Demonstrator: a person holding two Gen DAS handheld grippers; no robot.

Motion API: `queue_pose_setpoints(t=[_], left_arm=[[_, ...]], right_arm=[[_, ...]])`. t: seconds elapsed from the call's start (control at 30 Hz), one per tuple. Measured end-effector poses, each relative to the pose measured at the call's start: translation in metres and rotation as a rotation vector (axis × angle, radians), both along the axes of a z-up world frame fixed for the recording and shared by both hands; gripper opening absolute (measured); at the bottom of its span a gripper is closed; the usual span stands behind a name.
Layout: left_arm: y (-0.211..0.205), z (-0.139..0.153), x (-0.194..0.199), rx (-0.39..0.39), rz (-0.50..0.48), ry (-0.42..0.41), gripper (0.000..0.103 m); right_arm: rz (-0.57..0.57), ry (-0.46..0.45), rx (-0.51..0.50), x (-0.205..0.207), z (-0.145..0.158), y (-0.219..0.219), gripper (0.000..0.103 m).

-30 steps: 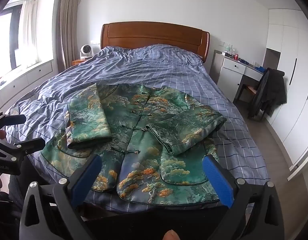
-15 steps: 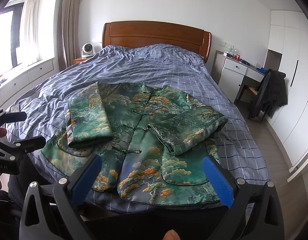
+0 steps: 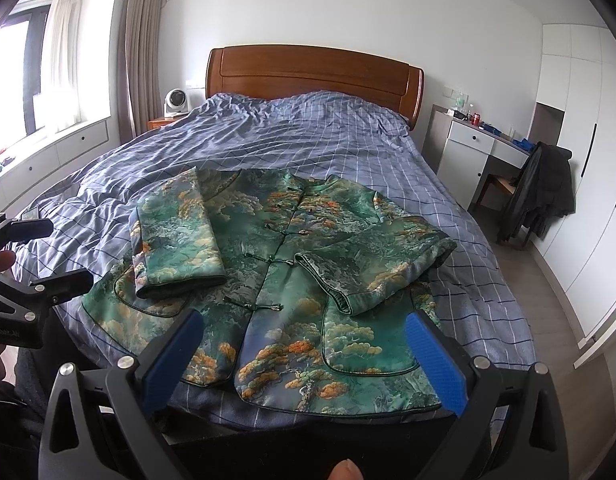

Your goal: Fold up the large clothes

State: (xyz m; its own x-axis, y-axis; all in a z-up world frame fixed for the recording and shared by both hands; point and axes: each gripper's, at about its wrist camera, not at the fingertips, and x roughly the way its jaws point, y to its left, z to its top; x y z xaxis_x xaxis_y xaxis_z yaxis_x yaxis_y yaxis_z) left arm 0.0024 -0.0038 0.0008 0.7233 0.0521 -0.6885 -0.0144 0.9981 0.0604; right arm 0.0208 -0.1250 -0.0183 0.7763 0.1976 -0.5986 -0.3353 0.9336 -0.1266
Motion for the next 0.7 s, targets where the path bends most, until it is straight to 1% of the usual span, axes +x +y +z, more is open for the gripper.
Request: queue_pose_setpoints(t=[0.13,0.3,0.7], left_arm=[[-0.0002,0.0010,0.0001,-0.007,0.005,-0.008,0.103],[0.0003,0.0025,-0.0005,0.004,0.019,-0.021,0.103],[0.0034,0.0030,-0.0023,0.005,0.020,-0.019,0.103]], right_arm=[[0.001,0.002,0.005,-0.0006,0.0004,0.0000,0.103],[-0.008,-0.008,0.009,-0.0005,0.0021,-0.0008,0.103],[0.000,-0.004,0.019,-0.0005,0.0045,-0.0006,0.103]])
